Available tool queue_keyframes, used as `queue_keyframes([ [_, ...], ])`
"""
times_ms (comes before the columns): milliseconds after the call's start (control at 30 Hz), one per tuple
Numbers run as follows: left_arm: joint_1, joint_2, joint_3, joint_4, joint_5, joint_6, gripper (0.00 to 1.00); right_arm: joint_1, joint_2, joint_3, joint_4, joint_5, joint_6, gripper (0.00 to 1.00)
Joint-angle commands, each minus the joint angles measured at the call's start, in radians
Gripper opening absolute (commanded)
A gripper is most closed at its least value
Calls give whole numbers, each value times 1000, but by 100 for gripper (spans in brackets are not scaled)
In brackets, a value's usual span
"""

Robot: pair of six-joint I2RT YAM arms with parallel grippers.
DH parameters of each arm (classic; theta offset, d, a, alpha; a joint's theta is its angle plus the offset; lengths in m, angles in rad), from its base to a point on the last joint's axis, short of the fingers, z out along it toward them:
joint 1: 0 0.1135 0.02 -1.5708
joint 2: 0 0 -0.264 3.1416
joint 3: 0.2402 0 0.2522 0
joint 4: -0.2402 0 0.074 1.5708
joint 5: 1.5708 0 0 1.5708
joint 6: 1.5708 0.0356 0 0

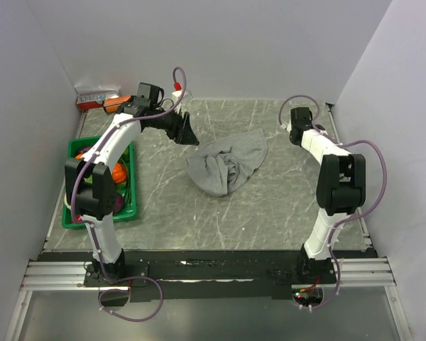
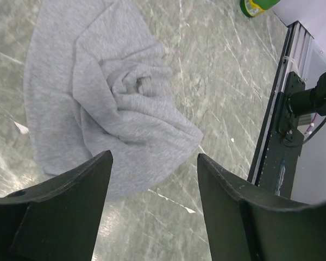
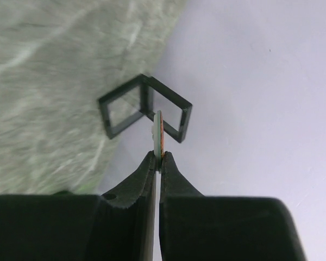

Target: Remove the brooch from the garment

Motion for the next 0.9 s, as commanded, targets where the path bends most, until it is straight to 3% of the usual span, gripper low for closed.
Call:
queue_keyframes([
  [0, 0, -1, 52, -40, -10, 2, 69, -55, 45, 21, 88, 86, -73, 0],
  [867, -3, 18, 77, -109, -65, 20, 69, -184, 183, -71, 154, 112, -67, 0],
])
